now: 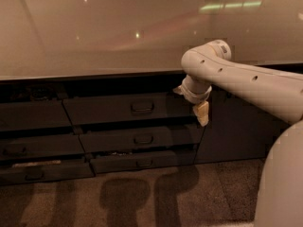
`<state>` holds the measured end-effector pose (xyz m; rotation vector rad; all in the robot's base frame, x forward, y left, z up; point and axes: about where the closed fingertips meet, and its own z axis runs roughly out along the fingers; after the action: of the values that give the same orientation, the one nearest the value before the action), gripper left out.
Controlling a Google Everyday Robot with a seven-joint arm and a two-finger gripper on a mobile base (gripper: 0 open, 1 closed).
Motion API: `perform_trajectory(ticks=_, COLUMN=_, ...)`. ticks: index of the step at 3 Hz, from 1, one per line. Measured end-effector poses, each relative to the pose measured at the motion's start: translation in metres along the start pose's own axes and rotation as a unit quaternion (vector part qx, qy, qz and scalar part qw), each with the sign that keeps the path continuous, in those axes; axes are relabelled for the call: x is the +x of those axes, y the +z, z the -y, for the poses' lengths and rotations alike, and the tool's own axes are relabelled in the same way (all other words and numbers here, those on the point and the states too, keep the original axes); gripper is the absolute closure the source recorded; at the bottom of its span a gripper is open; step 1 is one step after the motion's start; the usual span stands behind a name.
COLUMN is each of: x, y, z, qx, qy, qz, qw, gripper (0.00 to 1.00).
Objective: Open top drawer
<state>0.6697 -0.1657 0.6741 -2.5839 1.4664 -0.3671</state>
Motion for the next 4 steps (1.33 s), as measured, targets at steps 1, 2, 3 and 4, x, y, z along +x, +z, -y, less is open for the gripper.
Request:
perform_trajectory(ticks=1, x=0.016, y=0.019, z=-0.012, qx=-0.011, qy=0.022, qz=0.033, qw=0.9991, gripper=0.0)
perform_trajectory(ticks=2, x=0.027, y=0.038, z=-0.019, qx=-0.014, qy=0.034, qz=0.077, qw=0.9963, gripper=0.0)
perform_trajectory(ticks=3, x=0.027, y=0.038, z=-0.019, qx=-0.014, qy=0.034, qz=0.078, qw=0.9963, gripper=0.0)
perform_trajectory(ticks=4, x=0.027, y=0.038, z=-0.019, qx=-0.014, qy=0.034, qz=0.078, qw=0.9963, gripper=0.19)
